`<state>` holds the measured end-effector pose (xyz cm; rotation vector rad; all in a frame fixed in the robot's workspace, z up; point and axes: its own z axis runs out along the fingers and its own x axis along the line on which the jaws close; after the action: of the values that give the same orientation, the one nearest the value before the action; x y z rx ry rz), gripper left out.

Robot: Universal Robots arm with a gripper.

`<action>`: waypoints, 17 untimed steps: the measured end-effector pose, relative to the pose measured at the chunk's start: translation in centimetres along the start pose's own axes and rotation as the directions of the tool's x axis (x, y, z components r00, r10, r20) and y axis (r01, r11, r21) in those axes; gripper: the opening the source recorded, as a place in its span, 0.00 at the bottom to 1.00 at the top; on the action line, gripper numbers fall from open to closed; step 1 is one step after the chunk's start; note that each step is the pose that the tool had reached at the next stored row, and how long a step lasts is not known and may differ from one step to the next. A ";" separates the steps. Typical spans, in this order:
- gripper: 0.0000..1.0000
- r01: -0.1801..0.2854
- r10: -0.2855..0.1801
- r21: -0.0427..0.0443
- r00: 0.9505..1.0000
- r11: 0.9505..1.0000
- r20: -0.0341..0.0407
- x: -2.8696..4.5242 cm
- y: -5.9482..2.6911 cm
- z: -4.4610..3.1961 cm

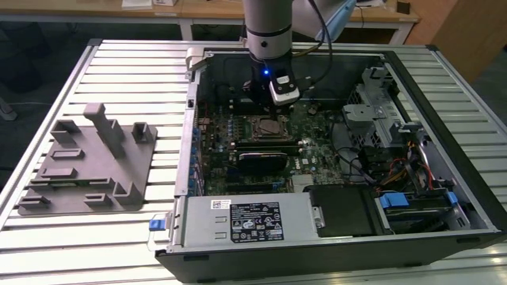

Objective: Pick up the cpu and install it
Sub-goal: 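Install the first cpu locking lever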

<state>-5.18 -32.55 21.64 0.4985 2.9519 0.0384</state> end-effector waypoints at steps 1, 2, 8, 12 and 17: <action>0.11 0.000 0.000 0.000 1.000 1.000 0.000 -0.01 0.01 0.01; 0.11 0.000 0.000 0.000 1.000 1.000 0.000 -0.02 0.01 0.01; 0.11 0.002 0.000 0.025 0.998 1.000 -0.057 -0.02 0.01 0.08; 0.11 0.002 0.000 0.025 0.998 1.000 -0.058 -0.02 0.01 0.08; 0.11 0.059 -0.058 0.016 0.996 0.998 -0.060 -0.02 0.01 0.09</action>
<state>-5.15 -32.54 21.55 0.4201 3.0263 0.0203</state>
